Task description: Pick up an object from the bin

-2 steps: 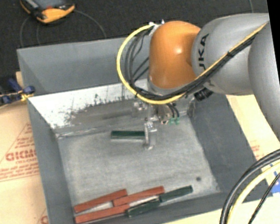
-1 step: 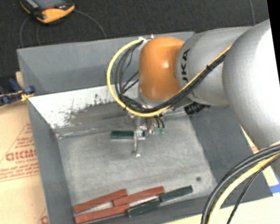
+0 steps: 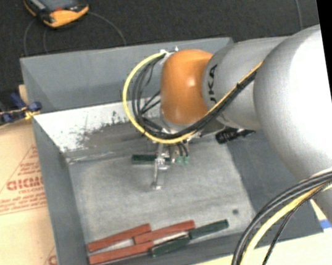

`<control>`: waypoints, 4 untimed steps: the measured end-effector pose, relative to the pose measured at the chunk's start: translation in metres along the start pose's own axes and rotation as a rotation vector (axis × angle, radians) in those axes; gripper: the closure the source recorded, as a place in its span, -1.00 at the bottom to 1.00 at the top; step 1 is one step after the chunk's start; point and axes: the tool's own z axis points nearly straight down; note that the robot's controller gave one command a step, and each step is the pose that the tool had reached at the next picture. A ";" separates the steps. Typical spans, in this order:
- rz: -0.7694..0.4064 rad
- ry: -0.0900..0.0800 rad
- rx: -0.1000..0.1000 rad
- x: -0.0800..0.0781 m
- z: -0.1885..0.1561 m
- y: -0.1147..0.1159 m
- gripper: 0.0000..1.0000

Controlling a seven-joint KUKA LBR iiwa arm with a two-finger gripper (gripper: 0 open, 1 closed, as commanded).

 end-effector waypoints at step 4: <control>0.201 -0.008 0.001 -0.005 0.023 0.023 1.00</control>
Offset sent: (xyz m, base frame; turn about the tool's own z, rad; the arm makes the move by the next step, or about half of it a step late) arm 0.0007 0.0133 -0.0247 0.2427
